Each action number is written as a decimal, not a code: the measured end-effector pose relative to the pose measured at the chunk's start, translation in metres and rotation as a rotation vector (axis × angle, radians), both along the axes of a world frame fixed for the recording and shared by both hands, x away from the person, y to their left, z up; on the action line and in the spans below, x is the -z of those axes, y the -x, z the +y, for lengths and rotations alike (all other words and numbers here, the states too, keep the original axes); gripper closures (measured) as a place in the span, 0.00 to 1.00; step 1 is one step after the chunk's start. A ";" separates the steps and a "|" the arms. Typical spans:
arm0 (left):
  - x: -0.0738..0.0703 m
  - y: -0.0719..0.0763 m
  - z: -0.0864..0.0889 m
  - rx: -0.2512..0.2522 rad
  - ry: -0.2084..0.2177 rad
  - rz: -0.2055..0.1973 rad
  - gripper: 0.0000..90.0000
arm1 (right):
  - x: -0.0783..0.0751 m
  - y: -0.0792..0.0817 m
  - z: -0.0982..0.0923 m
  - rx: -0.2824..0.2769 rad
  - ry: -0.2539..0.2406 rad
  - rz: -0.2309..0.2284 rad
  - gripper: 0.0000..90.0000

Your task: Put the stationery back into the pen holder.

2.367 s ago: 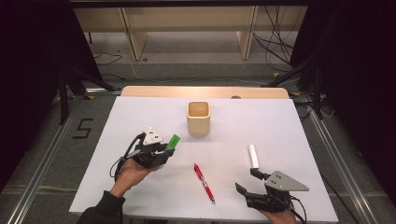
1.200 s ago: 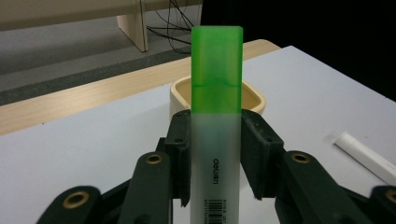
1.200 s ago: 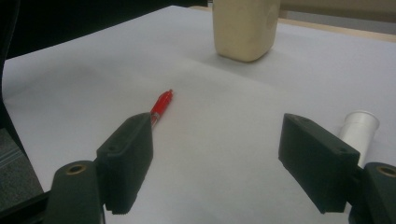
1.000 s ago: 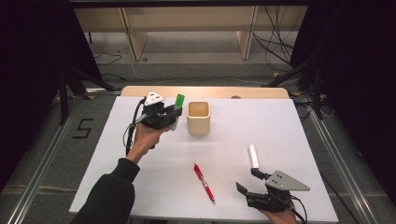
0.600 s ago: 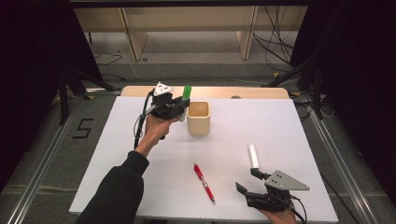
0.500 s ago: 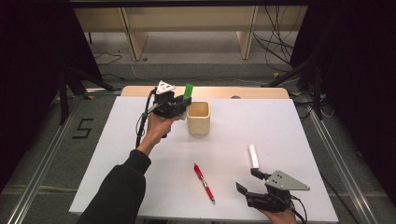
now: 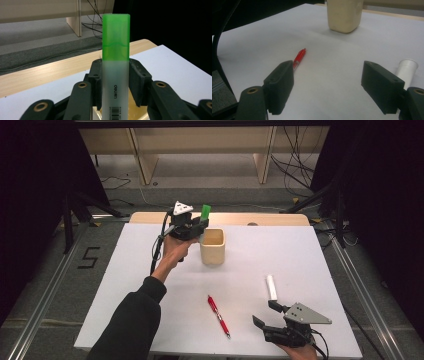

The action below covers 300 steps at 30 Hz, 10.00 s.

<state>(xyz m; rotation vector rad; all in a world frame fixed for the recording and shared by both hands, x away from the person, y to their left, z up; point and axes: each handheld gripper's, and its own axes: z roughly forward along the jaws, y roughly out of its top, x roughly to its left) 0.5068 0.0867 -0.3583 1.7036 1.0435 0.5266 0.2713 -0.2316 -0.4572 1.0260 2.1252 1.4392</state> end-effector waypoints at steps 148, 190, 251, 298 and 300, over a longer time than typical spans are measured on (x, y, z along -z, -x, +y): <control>0.086 0.175 0.078 0.222 -0.019 0.007 0.26 | -0.020 -0.086 -0.020 0.198 0.182 0.298 0.34; 0.095 0.178 0.089 0.178 -0.013 0.015 0.27 | 0.000 -0.147 -0.014 0.272 0.291 0.477 0.51; 0.095 0.176 0.091 0.179 0.009 0.011 0.27 | -0.017 -0.141 -0.016 0.272 0.069 0.376 0.75; 0.095 0.177 0.091 0.177 0.011 0.005 0.27 | -0.061 -0.137 0.018 0.228 -0.010 0.062 0.75; 0.095 0.177 0.091 0.177 0.011 0.005 0.27 | -0.062 -0.139 0.020 0.225 -0.010 0.058 0.75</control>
